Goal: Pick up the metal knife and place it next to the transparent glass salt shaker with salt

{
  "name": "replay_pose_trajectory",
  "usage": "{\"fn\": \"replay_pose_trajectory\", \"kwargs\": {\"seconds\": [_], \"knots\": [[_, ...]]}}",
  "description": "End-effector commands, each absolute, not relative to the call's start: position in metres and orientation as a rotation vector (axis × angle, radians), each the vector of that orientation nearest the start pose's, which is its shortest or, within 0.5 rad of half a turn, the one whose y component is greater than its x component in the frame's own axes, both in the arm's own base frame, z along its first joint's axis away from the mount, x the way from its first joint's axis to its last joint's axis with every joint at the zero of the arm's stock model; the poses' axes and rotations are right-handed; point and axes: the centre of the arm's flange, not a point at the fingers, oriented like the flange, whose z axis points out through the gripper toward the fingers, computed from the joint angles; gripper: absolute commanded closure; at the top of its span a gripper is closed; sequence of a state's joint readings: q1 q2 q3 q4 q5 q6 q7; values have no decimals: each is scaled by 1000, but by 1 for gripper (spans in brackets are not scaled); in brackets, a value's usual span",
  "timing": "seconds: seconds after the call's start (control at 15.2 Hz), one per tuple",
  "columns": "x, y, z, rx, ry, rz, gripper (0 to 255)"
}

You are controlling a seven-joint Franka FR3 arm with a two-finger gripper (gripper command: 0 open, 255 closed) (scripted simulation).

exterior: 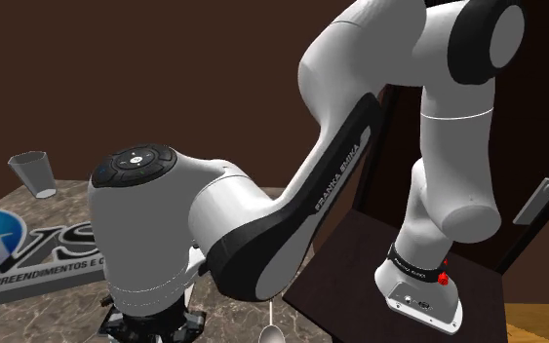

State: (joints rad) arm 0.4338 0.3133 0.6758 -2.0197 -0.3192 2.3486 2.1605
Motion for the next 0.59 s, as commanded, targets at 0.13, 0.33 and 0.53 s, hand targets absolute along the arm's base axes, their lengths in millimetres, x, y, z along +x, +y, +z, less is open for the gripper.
{"fn": "replay_pose_trajectory", "kwargs": {"seconds": [0.13,0.33,0.53], "knots": [[284,533,318,-2755,1281,-58,255],[284,533,302,-2755,1281,-58,255],[284,533,286,-2755,1281,-58,255]]}}
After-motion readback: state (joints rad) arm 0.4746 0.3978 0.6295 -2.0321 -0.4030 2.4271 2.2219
